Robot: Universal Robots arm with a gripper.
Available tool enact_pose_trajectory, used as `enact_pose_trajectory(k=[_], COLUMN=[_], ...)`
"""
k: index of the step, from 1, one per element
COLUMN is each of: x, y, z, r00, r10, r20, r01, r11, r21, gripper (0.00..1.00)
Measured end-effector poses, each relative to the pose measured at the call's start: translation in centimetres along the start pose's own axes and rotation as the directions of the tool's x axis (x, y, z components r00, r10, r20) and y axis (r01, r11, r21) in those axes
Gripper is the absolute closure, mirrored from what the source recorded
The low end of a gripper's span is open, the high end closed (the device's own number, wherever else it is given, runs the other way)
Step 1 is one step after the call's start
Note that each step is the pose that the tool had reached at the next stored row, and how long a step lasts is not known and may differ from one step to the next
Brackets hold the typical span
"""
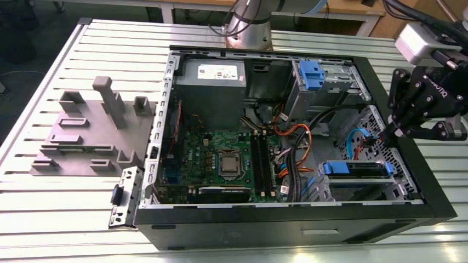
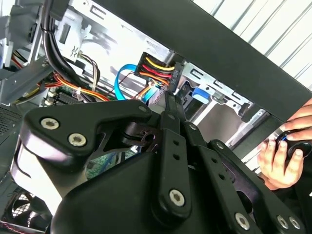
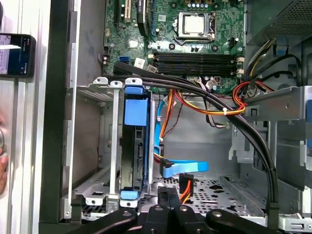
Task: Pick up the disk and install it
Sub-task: 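Insert the first disk wire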
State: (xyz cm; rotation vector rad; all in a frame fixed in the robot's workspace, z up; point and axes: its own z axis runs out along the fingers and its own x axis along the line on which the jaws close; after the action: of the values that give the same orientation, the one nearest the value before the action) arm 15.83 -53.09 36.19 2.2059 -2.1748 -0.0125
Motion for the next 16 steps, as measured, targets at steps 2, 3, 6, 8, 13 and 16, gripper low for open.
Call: enact_pose_trajectory(k=[2, 3, 6, 8, 13, 16], x=[-0.13, -0.18, -0.22, -0.23, -0.23, -0.23], y=[-0.14, -0.21, -0.44, -0.51, -0.55, -0.56], z=[0.02, 0.01, 0.02, -0.01, 0.04, 0.08], r00=[1.0, 1.0, 0.9998, 0.9994, 0.9986, 0.9965], r10=[0.0, 0.0, 0.0, -0.001, -0.033, -0.071], r20=[-0.0028, -0.0061, -0.0188, -0.0337, -0.0418, -0.0439], r01=[0.0, 0.0, 0.0, 0.0, 0.032, 0.07], r11=[1.0, 1.0, 0.9999, 0.9999, 0.9993, 0.9974], r21=[-0.003, -0.0048, -0.0119, -0.0168, -0.0173, -0.0165], gripper=[0.89, 0.89, 0.89, 0.89, 0.82, 0.82])
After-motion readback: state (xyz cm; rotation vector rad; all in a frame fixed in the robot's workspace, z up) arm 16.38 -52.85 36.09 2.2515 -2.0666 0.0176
